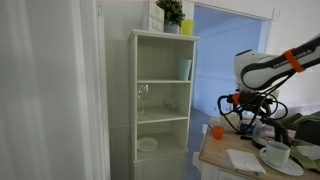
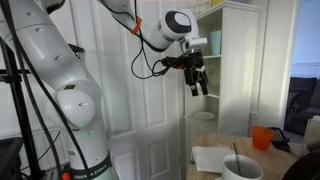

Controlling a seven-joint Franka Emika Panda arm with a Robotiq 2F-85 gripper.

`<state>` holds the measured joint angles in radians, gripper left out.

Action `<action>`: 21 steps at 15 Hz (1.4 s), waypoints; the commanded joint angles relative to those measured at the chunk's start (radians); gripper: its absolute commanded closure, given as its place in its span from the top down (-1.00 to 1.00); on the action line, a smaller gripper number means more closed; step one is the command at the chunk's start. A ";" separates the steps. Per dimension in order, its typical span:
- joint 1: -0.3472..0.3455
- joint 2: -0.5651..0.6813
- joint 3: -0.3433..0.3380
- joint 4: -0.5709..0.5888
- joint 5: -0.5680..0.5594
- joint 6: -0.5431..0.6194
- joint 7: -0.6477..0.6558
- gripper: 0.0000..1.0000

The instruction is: Take the spoon out of the teacup and put it on the paper towel

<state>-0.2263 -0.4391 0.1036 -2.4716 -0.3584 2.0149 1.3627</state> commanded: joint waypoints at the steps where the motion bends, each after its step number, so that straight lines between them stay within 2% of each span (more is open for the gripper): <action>1: -0.035 -0.022 -0.032 -0.063 -0.096 0.067 0.094 1.00; 8: -0.096 0.009 -0.065 -0.123 -0.222 0.161 0.319 1.00; 9: -0.064 0.005 -0.079 -0.096 -0.180 0.106 0.238 1.00; 17: -0.064 0.018 -0.076 -0.094 -0.183 0.109 0.269 1.00; 21: -0.056 0.091 -0.131 -0.078 -0.082 0.126 0.221 1.00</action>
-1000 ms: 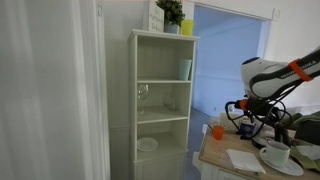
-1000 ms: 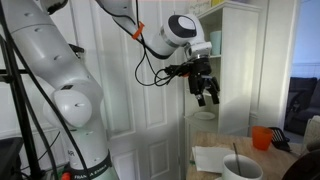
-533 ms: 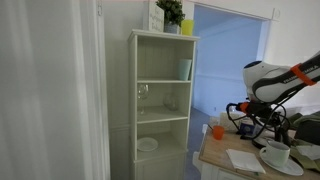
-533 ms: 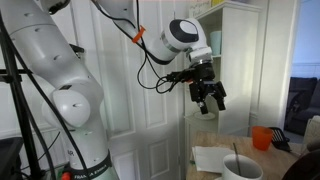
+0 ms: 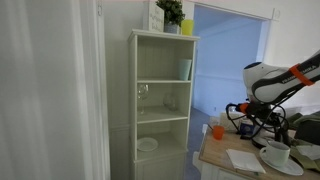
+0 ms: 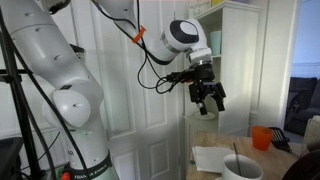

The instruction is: Take the spoon out of the teacup and put it on the paper towel

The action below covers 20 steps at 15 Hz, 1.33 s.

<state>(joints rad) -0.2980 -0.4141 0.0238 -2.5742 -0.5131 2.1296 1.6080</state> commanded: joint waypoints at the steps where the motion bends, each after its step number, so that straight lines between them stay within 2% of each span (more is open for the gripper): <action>1: 0.014 0.083 -0.067 0.025 0.099 0.023 -0.033 1.00; 6: 0.005 0.163 -0.165 0.045 0.273 0.067 -0.143 1.00; 10: -0.009 0.204 -0.217 0.072 0.338 0.057 -0.208 1.00; 20: -0.014 0.302 -0.284 0.142 0.462 0.094 -0.297 1.00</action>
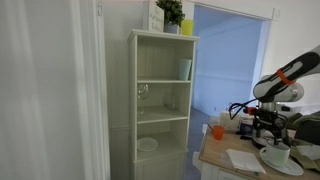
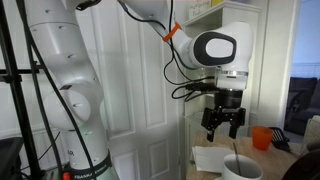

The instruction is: Take the spoon out of the teacup and put it on the paper towel

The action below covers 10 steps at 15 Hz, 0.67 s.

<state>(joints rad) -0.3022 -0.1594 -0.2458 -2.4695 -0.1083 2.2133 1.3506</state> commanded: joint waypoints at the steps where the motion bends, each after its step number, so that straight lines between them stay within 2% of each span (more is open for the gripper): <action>1: -0.011 0.059 -0.021 0.047 0.072 0.007 -0.047 1.00; 4: -0.014 0.091 -0.038 0.073 0.105 0.003 -0.060 1.00; 8: -0.016 0.122 -0.054 0.100 0.135 0.000 -0.067 0.60; 9: -0.017 0.128 -0.057 0.105 0.139 0.000 -0.069 0.38; 10: -0.016 0.132 -0.060 0.110 0.146 -0.002 -0.073 0.27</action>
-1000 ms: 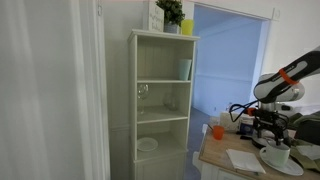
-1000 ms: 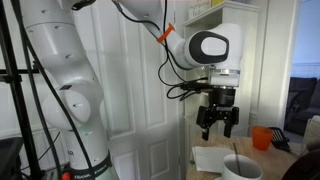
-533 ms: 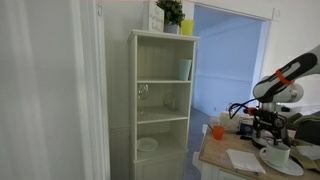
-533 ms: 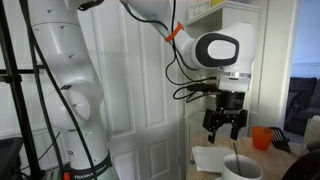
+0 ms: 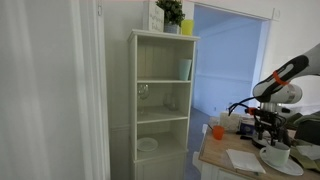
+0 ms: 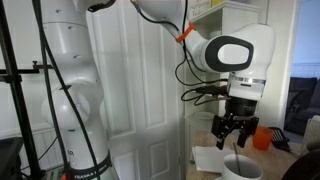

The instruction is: Take the spoon out of the teacup and put it on the paper towel

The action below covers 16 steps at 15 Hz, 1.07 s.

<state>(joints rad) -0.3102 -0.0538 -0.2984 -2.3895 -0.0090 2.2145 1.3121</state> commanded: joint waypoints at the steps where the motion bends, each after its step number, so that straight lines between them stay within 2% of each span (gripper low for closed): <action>1: -0.009 0.031 -0.011 0.037 0.051 -0.005 -0.037 0.17; 4: -0.011 0.041 -0.019 0.050 0.067 -0.012 -0.049 0.17; 7: -0.012 0.045 -0.026 0.059 0.081 -0.018 -0.062 0.04; 8: -0.012 0.046 -0.028 0.064 0.088 -0.024 -0.070 -0.11; 10: -0.010 0.049 -0.029 0.066 0.096 -0.032 -0.084 -0.15; 11: -0.010 0.049 -0.030 0.067 0.101 -0.036 -0.092 -0.30; 12: -0.009 0.049 -0.030 0.067 0.106 -0.040 -0.098 -0.26; 13: -0.009 0.048 -0.030 0.067 0.112 -0.048 -0.109 -0.33; 14: -0.009 0.047 -0.030 0.067 0.112 -0.051 -0.111 -0.50; 15: -0.010 0.047 -0.030 0.068 0.115 -0.056 -0.115 -0.56; 16: -0.011 0.047 -0.031 0.069 0.113 -0.057 -0.115 -0.71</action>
<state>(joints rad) -0.3117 -0.0158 -0.3274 -2.3436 0.0690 2.1865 1.2326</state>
